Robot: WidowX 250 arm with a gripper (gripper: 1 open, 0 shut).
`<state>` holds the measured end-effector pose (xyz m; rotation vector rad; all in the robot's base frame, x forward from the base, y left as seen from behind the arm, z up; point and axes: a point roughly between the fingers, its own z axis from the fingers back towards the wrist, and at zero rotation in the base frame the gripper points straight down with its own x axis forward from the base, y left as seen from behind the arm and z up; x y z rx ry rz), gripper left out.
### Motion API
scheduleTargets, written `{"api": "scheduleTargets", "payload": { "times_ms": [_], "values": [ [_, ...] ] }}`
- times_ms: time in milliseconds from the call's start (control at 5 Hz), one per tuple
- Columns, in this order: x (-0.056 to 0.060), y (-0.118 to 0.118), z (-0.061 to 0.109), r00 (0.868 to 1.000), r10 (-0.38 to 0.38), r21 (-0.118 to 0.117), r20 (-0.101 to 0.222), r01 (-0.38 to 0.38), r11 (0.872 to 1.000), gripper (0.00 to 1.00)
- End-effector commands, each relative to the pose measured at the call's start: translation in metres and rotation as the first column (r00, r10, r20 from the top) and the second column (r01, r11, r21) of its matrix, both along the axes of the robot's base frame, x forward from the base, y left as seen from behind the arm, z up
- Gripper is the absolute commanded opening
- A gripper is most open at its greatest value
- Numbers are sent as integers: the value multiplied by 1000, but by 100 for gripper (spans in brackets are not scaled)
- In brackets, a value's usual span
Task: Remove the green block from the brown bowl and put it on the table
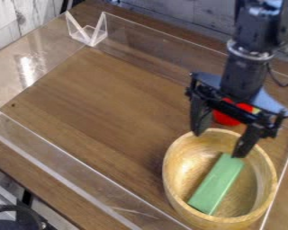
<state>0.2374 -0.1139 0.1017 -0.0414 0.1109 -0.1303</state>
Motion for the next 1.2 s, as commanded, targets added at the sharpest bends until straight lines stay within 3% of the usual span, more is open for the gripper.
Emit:
{"api": "scheduleTargets", "payload": {
  "times_ms": [0, 200, 400, 600, 1000],
  "values": [
    [-5, -3, 20, 997, -35, -36, 70, 37, 999, 100],
    [-9, -2, 25, 994, -68, -57, 91, 74, 996, 100],
    [-15, -25, 12, 994, -35, -75, 107, 43, 996, 100],
    [-20, -40, -4, 994, 17, -79, 108, -9, 997, 100],
    [-23, -7, 22, 988, 19, -64, 152, -9, 998, 100]
  ]
}}
